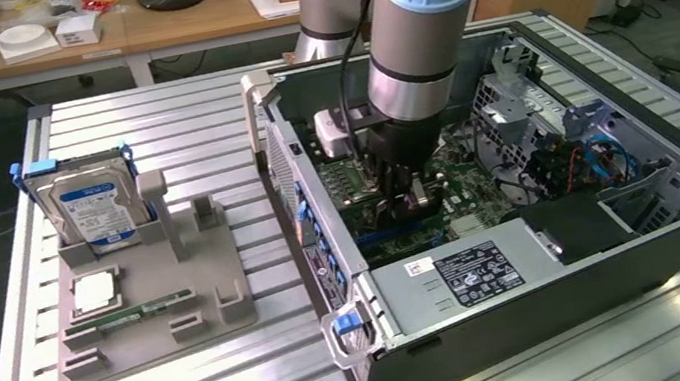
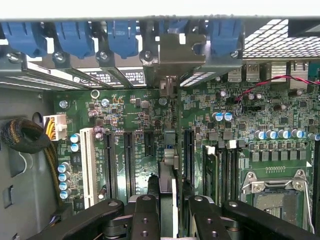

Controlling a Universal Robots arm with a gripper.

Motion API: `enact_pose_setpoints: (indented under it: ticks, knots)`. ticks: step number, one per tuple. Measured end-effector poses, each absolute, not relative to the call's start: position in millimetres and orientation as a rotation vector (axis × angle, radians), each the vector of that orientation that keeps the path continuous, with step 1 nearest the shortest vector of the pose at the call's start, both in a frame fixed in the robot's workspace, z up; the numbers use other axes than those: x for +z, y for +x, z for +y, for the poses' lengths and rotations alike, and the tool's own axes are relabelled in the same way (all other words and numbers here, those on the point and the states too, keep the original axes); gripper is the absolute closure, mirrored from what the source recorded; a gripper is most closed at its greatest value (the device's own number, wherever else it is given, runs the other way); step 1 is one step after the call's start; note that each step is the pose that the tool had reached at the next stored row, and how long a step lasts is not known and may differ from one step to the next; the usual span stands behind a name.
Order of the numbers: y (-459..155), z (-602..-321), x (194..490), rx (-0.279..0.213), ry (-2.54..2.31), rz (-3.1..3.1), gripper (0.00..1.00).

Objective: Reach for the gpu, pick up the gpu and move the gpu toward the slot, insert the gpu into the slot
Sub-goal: 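Insert the gpu into the slot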

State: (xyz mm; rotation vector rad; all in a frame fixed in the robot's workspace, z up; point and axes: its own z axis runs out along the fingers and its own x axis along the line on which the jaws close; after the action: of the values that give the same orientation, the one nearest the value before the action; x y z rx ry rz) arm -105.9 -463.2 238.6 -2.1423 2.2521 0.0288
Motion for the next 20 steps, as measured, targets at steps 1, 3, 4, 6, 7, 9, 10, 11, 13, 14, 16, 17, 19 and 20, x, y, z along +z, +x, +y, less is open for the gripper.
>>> enact_pose_setpoints:
  ticks: [1,3,4,6,7,9,10,11,13,14,16,17,19,20]
  knots:
    - [-105.9,-463.2,238.3,0.029,-2.142,2.252,0.73]
    - [-105.9,-463.2,237.8,0.029,-2.143,2.252,0.73]
    - [-105.9,-463.2,237.5,0.029,-2.143,2.252,0.73]
    - [-105.9,-463.2,237.2,0.029,-2.143,2.252,0.73]
    - [-105.9,-463.2,237.1,0.029,-2.143,2.252,0.73]
    - [-105.9,-463.2,237.1,0.029,-2.143,2.252,0.73]
    - [-105.9,-463.2,237.1,0.029,-2.143,2.252,0.73]
    - [-105.9,-463.2,237.1,0.029,-2.143,2.252,0.73]
    - [-106.0,-463.2,237.1,0.029,-2.143,2.252,0.73]
    - [-105.9,-463.2,237.1,0.029,-2.143,2.252,0.73]
    - [-105.9,-463.2,237.1,0.029,-2.143,2.252,0.73]
    - [-105.9,-463.2,237.1,0.029,-2.143,2.252,0.73]
    - [-105.9,-463.2,237.1,0.029,-2.143,2.252,0.73]
    - [-105.9,-463.2,237.0,0.029,-2.143,2.251,0.73]
